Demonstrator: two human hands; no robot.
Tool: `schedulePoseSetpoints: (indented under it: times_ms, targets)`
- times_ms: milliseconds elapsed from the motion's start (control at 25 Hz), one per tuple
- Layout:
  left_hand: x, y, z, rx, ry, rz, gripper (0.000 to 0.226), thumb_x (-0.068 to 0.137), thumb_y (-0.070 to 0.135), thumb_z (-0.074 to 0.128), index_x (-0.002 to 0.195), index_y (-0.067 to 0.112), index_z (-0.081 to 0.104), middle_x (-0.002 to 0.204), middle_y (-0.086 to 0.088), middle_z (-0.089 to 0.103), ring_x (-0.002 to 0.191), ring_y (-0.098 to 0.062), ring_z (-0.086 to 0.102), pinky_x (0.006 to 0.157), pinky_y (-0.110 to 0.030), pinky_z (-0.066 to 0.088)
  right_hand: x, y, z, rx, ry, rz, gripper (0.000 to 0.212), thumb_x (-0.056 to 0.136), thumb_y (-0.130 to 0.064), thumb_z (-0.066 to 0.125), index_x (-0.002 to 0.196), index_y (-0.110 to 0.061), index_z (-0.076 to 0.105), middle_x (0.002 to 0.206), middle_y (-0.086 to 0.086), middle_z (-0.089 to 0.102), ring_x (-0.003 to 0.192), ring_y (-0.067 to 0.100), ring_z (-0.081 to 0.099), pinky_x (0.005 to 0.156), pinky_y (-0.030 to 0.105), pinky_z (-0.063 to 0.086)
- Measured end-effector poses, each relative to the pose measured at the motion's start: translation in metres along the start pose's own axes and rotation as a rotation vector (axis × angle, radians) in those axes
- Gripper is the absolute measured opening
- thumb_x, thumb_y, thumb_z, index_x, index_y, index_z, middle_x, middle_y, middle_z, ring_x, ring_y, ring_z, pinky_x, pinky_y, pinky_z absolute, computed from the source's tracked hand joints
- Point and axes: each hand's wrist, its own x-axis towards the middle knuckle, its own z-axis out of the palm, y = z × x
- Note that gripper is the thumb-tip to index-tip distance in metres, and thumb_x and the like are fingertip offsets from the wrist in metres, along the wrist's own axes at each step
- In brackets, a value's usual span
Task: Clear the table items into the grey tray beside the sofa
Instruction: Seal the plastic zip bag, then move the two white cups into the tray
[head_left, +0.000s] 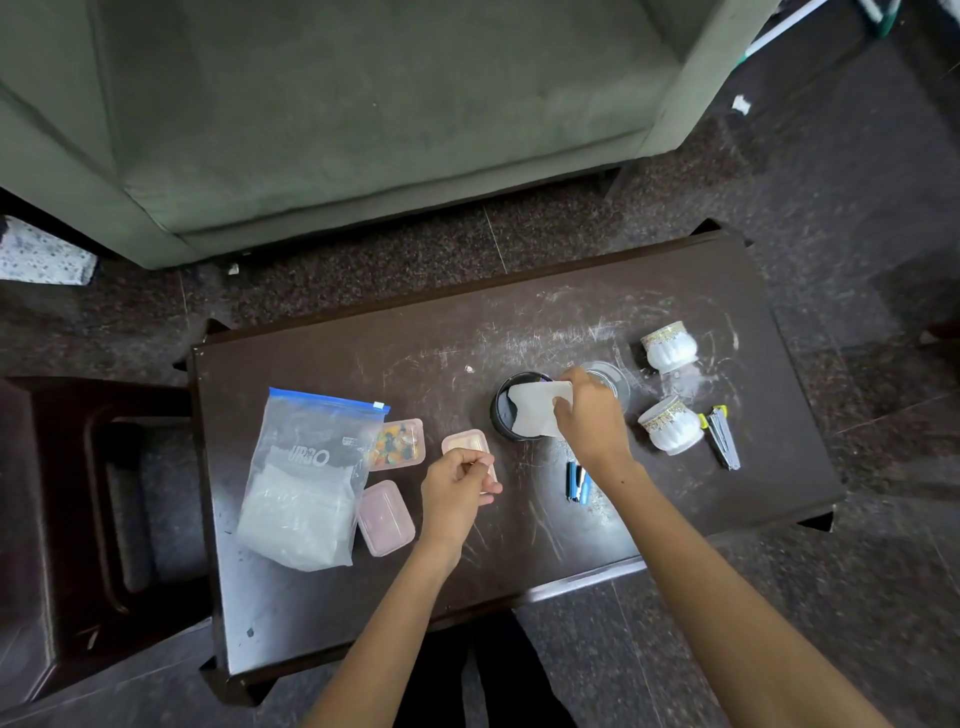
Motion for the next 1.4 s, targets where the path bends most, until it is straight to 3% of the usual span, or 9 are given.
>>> schedulePoseSetpoints:
  times_ms: [200,320,440,720,840,1000,1200,1280,1400]
  targets:
    - [-0.002,-0.001,-0.001,0.025,0.004,0.002,0.011,0.092,0.009,0.055,0.099,0.007,0.064,0.081,-0.007,0.067,0.077,-0.023,0.071,0.067,-0.025,0.056,0.005,-0.004,0.001,-0.049,0.017,0.037,0.023,0.088,-0.008,0.051,0.11,-0.003,0.045,0.1,0.019,0.063,0.087,0.037,0.059,0.062,0.034,0.035]
    - [-0.004,0.0,-0.002,0.02,0.001,0.017,0.011,0.092,0.008,0.055,0.097,0.007,0.064,0.076,-0.006,0.067,0.072,-0.019,0.069,0.065,-0.024,0.056,-0.001,-0.003,-0.005,-0.093,0.055,0.069,0.033,0.087,-0.019,0.058,0.114,-0.005,0.045,0.098,0.016,0.064,0.088,0.037,0.061,0.06,0.035,0.039]
    - [-0.012,0.004,0.0,0.028,-0.021,0.059,0.013,0.092,0.009,0.055,0.088,0.017,0.064,0.078,-0.006,0.069,0.072,-0.017,0.069,0.067,-0.024,0.056,-0.022,0.002,-0.018,-0.044,0.122,0.117,0.038,0.088,-0.03,0.06,0.117,-0.007,0.049,0.108,0.012,0.063,0.092,0.033,0.063,0.069,0.039,0.049]
    - [-0.031,0.014,0.049,0.09,-0.137,0.135,0.011,0.092,0.006,0.054,0.088,0.009,0.063,0.071,-0.004,0.066,0.059,-0.01,0.065,0.06,-0.02,0.052,-0.067,0.049,-0.044,0.176,0.318,0.216,0.023,0.088,-0.031,0.059,0.105,-0.015,0.06,0.1,0.0,0.069,0.086,0.019,0.066,0.072,0.035,0.052]
    - [-0.035,0.015,0.093,0.131,-0.218,0.108,0.014,0.092,0.005,0.053,0.085,0.011,0.063,0.073,-0.006,0.067,0.06,-0.011,0.064,0.061,-0.022,0.052,-0.053,0.096,-0.052,0.09,0.243,0.269,0.024,0.088,-0.025,0.059,0.108,-0.013,0.058,0.11,0.005,0.064,0.1,0.025,0.062,0.078,0.039,0.052]
    - [-0.028,0.012,0.148,0.131,-0.195,0.025,0.012,0.091,0.005,0.053,0.087,0.008,0.064,0.074,-0.007,0.067,0.061,-0.015,0.064,0.06,-0.022,0.051,-0.026,0.146,-0.055,-0.122,0.021,0.218,0.056,0.082,-0.026,0.066,0.131,-0.016,0.042,0.135,0.008,0.045,0.13,0.028,0.039,0.09,0.041,0.046]
    - [-0.01,0.008,0.199,0.1,-0.105,-0.087,0.013,0.092,0.004,0.051,0.095,0.001,0.063,0.078,-0.01,0.066,0.065,-0.018,0.063,0.062,-0.026,0.05,0.004,0.172,-0.037,-0.323,-0.198,0.064,0.081,0.077,-0.036,0.072,0.142,-0.026,0.024,0.143,0.015,0.036,0.123,0.033,0.046,0.091,0.04,0.049]
    - [-0.004,0.007,0.207,0.097,-0.078,-0.116,0.014,0.092,0.004,0.05,0.097,-0.002,0.063,0.082,-0.013,0.066,0.066,-0.018,0.062,0.062,-0.026,0.05,0.014,0.17,-0.029,-0.409,-0.198,0.032,0.075,0.078,-0.037,0.071,0.138,-0.024,0.028,0.136,0.019,0.042,0.114,0.035,0.053,0.084,0.04,0.05]
    - [0.001,0.005,0.216,0.084,-0.077,-0.19,0.016,0.094,0.008,0.05,0.099,-0.002,0.062,0.089,-0.018,0.065,0.068,-0.018,0.062,0.063,-0.027,0.051,0.028,0.171,-0.034,-0.324,-0.189,0.037,0.059,0.072,-0.033,0.075,0.117,-0.018,0.041,0.118,0.015,0.052,0.099,0.034,0.059,0.073,0.038,0.049]
